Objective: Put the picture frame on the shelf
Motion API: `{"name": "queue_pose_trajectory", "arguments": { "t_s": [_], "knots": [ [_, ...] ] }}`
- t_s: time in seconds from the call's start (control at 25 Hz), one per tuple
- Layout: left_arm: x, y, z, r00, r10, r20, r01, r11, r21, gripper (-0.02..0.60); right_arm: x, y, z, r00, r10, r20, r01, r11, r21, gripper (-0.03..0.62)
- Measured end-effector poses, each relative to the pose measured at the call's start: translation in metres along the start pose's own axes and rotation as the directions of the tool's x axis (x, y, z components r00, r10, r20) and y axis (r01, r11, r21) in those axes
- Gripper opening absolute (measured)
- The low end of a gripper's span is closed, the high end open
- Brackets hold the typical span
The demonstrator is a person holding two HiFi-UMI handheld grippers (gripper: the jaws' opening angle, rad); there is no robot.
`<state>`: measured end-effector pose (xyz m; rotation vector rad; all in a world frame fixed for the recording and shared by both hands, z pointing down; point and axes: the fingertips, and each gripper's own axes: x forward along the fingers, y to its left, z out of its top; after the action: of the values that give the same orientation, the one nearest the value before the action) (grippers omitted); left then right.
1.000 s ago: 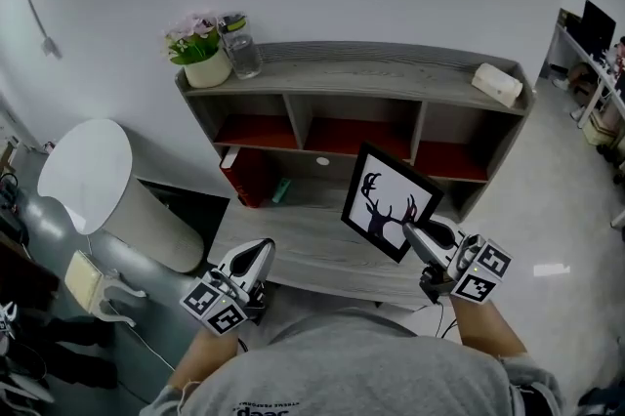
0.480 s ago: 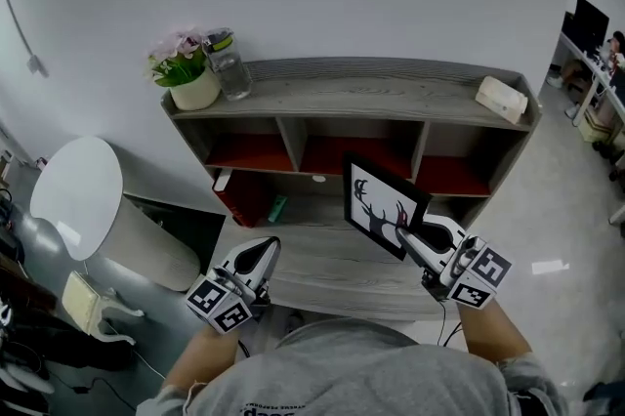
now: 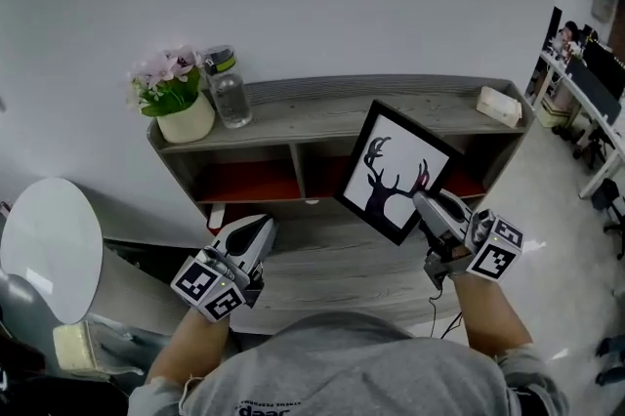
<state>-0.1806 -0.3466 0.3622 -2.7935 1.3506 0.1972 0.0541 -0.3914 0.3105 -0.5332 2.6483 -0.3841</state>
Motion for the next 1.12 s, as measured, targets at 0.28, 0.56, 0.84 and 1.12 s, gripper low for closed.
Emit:
{"name": "queue_pose_trajectory", "arguments": {
  "t_s": [0.28,0.56,0.84,1.12],
  "knots": [
    [-0.008,0.046,0.011,0.996,-0.084,-0.005,0.084,0.997,0.0,0.028,0.034,-0.005,0.006,0.988,-0.083,0.127,0.071,0.993,0.099,0.072],
    [-0.01,0.06,0.022,0.992,-0.129,0.011,0.129,0.992,0.0,0.028,0.043,-0.005,0.012,0.965,-0.119,0.232,0.064,0.971,0.229,0.072],
    [-0.011,0.066,0.017,0.989,-0.148,0.018,0.148,0.988,-0.035,0.028,0.036,-0.032,0.011,0.916,-0.218,0.337,0.065,0.909,0.412,0.072],
    [-0.018,0.074,0.014,0.99,-0.141,0.014,0.142,0.989,-0.049,0.028,0.032,-0.063,-0.013,0.858,-0.366,0.361,0.088,0.796,0.598,0.074]
  ]
}}
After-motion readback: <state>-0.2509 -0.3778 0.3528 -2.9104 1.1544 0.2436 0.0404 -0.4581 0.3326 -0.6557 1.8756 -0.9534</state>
